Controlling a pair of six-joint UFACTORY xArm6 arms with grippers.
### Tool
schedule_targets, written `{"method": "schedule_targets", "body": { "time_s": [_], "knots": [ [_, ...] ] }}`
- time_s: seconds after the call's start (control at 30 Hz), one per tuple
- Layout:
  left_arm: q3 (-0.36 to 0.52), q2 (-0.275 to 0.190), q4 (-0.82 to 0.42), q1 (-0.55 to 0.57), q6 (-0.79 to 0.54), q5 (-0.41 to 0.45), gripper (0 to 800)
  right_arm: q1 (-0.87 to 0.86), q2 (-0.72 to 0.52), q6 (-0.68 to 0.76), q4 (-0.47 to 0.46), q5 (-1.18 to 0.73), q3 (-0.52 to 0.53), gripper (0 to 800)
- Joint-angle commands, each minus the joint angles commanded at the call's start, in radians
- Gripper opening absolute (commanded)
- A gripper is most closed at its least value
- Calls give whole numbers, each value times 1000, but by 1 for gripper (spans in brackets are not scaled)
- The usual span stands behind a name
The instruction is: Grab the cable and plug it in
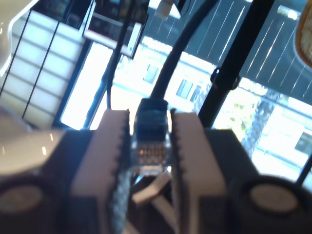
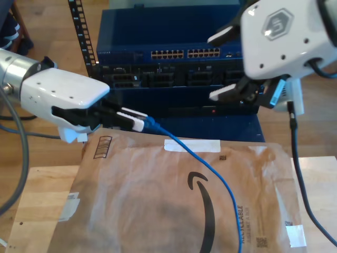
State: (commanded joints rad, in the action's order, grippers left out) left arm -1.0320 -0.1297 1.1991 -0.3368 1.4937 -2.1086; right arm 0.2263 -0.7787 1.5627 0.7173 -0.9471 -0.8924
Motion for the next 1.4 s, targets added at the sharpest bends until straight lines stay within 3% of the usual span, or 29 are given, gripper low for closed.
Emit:
{"method": "schedule_targets", "body": {
  "time_s": [0.1, 0.3, 0.53, 0.83, 1.03, 1.27, 1.4],
  "knots": [
    [0, 71, 94, -44, 54, -60, 1, 12, -31, -32, -3, 74, 9, 796],
    [0, 114, 124, -46, 137, -118, 1, 78, -32, -34, -2, 167, 32, 794],
    [-26, 127, 124, -46, 144, -118, 2, 100, 5, -87, 0, 336, 133, 794],
    [-31, 137, 123, -46, 146, -109, 5, 221, 38, -183, -14, 755, 270, 796],
    [-31, 172, 124, -63, 152, -109, 7, 423, 120, -180, -204, 1154, 364, 794],
    [-31, 181, 124, -69, 150, -107, 8, 591, 101, -133, -195, 1160, 405, 771],
    [-32, 203, 124, -87, 150, -106, 7, 606, 14, -94, -195, 1063, 399, 747]
  ]
}}
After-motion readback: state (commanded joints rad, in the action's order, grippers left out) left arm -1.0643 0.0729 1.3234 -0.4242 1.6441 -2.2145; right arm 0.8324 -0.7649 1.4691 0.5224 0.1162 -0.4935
